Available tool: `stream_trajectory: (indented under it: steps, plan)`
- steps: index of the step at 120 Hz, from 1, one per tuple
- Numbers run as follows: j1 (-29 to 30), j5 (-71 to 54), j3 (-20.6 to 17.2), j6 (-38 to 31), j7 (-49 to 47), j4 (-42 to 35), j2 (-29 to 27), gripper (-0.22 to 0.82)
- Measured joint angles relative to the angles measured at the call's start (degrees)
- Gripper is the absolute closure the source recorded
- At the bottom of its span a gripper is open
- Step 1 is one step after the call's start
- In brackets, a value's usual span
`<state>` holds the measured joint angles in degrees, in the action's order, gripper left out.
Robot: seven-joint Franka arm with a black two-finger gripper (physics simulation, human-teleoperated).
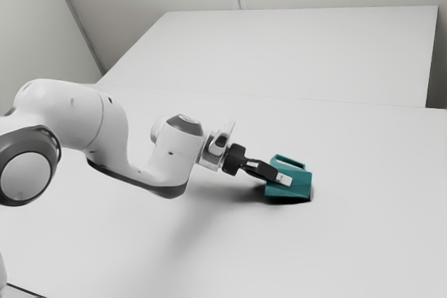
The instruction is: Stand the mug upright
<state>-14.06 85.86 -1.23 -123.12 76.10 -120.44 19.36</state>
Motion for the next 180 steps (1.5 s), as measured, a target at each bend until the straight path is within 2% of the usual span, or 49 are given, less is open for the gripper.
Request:
stream_trajectory:
  steps: [39, 70, 123, 137, 155, 180]
  plan:
    - [-0.2, -3.9, 0.0, -0.9, -0.7, -0.5, -6.1, 0.77]
    - [1.7, -23.4, 0.1, -2.2, -7.4, -0.6, -12.9, 0.78]
    - [3.5, -59.8, 0.1, -0.3, -25.7, -1.0, -18.8, 0.78]
    - [3.8, -65.7, 0.0, 0.7, -30.4, -1.5, -19.8, 0.78]
    - [6.9, -71.4, -2.6, 1.4, -36.0, -2.4, -21.6, 0.78]
    - [7.8, -80.6, -2.9, 2.7, -43.5, -2.7, -22.8, 0.78]
